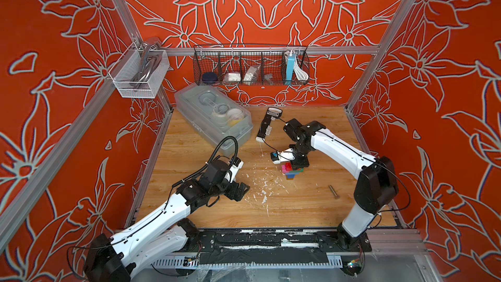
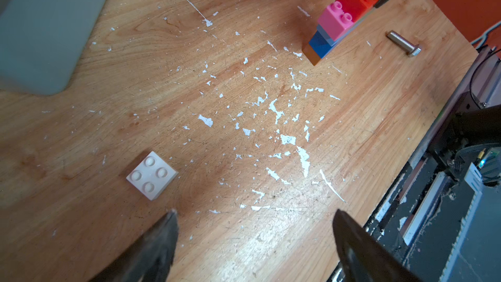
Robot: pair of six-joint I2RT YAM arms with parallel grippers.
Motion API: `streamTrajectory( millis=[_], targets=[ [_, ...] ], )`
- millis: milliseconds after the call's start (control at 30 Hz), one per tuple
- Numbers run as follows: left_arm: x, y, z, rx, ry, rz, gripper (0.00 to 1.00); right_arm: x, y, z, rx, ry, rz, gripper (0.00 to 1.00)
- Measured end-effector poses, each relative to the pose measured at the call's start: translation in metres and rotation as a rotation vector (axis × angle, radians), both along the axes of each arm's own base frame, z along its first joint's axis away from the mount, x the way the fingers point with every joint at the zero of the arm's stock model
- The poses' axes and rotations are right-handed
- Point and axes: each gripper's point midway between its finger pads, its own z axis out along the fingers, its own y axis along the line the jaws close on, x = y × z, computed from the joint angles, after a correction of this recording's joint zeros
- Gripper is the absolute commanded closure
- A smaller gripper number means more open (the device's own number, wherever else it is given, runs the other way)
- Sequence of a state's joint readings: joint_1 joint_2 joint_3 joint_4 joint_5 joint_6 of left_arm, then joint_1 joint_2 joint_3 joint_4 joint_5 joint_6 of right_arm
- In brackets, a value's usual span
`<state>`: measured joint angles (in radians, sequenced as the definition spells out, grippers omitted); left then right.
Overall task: Assemble a spoon with lego
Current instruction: Assemble the lego brick with the lego brick.
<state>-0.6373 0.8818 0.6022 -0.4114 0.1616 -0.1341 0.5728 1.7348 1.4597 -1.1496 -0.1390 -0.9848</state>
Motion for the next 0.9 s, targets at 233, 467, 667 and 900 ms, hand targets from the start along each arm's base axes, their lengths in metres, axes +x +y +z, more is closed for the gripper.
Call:
streamTrajectory(
  millis=[233, 467, 667, 900],
  targets=[
    [-0.001, 0.0, -0.001, 0.008, 0.003, -0.001, 0.12, -0.005, -0.001, -0.035, -0.055, 0.084, -0.008, 0.4],
    [-0.001, 0.001, -0.002, 0.011, 0.001, 0.002, 0.12, -0.002, 0.0, -0.032, -0.047, 0.064, -0.026, 0.18],
    [-0.001, 0.002, -0.003, 0.018, 0.005, 0.005, 0.11, 0.003, 0.001, -0.026, -0.037, 0.028, -0.037, 0.08],
    [0.0, 0.01, -0.005, 0.051, 0.017, 0.042, 0.07, 0.012, 0.0, 0.01, 0.024, -0.111, -0.067, 0.04]
  ],
)
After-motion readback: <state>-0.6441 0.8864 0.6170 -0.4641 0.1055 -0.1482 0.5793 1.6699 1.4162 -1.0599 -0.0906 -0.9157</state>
